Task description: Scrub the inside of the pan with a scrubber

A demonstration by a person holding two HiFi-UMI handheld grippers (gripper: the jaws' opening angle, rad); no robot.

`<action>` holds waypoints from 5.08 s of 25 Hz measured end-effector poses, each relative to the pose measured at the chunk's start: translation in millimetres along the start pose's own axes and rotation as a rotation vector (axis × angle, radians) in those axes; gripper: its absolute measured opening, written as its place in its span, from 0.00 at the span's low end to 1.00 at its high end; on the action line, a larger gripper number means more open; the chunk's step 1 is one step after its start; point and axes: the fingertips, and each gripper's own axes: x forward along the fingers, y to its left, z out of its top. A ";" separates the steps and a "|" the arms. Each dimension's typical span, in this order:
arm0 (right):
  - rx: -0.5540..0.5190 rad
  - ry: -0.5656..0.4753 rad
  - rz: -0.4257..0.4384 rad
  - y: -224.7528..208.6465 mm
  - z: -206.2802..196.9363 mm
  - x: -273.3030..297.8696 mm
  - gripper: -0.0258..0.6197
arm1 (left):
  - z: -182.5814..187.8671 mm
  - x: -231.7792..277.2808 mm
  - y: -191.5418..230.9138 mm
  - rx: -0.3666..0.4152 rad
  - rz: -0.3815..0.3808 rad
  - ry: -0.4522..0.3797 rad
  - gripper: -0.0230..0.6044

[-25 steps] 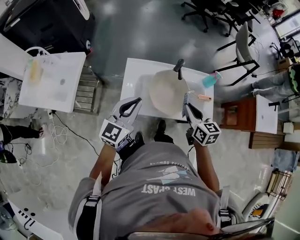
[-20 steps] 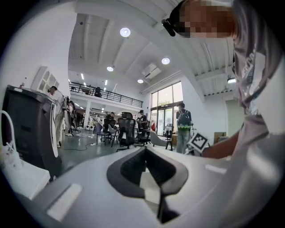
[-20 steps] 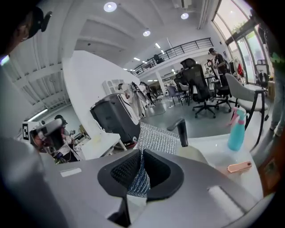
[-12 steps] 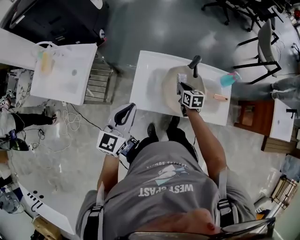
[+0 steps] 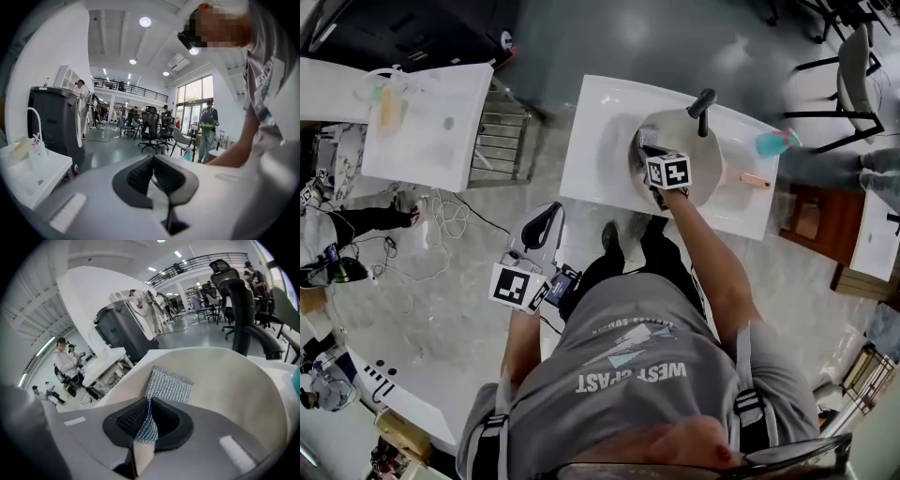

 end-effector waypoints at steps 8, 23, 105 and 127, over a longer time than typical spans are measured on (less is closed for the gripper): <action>-0.256 0.355 0.048 12.0 -100.8 -43.5 0.10 | 8.8 33.9 -15.1 0.015 -0.079 -0.018 0.04; -0.298 0.352 -0.292 -149.6 -81.2 -57.3 0.09 | 10.2 65.8 -33.7 0.030 -0.119 0.013 0.04; 0.089 -0.062 -0.383 -148.8 -127.7 -258.9 0.05 | 34.4 101.0 -104.8 0.128 -0.334 -0.004 0.04; 0.164 0.202 -0.579 -250.8 -253.0 -271.9 0.09 | 40.5 110.9 -121.5 0.158 -0.352 0.022 0.04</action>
